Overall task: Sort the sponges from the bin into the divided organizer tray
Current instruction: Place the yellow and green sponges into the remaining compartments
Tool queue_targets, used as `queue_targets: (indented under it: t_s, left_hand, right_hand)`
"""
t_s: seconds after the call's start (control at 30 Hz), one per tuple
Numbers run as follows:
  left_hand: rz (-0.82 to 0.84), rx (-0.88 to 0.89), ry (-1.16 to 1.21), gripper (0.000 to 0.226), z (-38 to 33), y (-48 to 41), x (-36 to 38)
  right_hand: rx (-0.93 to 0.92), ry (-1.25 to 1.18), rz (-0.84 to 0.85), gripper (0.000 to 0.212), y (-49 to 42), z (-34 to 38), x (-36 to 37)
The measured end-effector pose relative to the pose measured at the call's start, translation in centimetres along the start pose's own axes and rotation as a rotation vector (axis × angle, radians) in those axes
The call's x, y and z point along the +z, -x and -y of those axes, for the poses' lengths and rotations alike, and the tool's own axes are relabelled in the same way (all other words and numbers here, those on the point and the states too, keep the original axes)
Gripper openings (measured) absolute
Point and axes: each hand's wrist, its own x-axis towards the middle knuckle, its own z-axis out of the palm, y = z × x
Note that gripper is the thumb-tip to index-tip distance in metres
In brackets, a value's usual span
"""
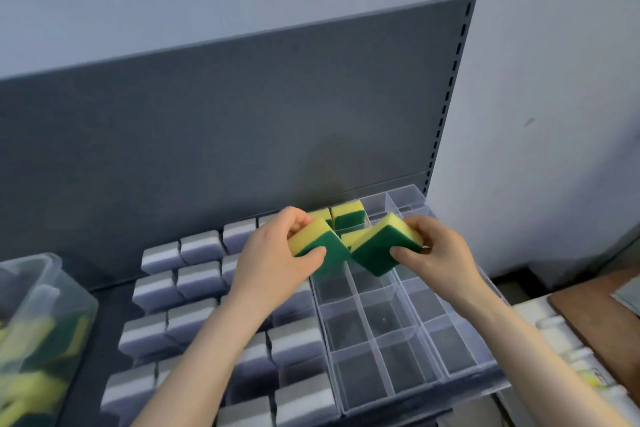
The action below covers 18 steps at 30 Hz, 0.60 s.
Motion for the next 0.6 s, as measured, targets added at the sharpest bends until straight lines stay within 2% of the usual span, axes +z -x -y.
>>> queue_targets:
  t_s: [0.23,0.37,0.6]
  left_hand:
    - [0.068,-0.061,-0.092,0.031,0.4,0.2,1.6]
    - [0.137,-0.008,-0.174,0.029,0.4,0.3,2.4]
    - [0.285,0.085,-0.34,0.044,0.5,0.2,3.6]
  right_hand:
    - [-0.034,0.115,0.05,0.031,-0.6,-2.0,0.6]
    - [-0.104,0.183,0.092,0.044,-0.5,-2.0,0.3]
    - [-0.172,0.42,0.267,0.039,-1.3,-1.1,-0.3]
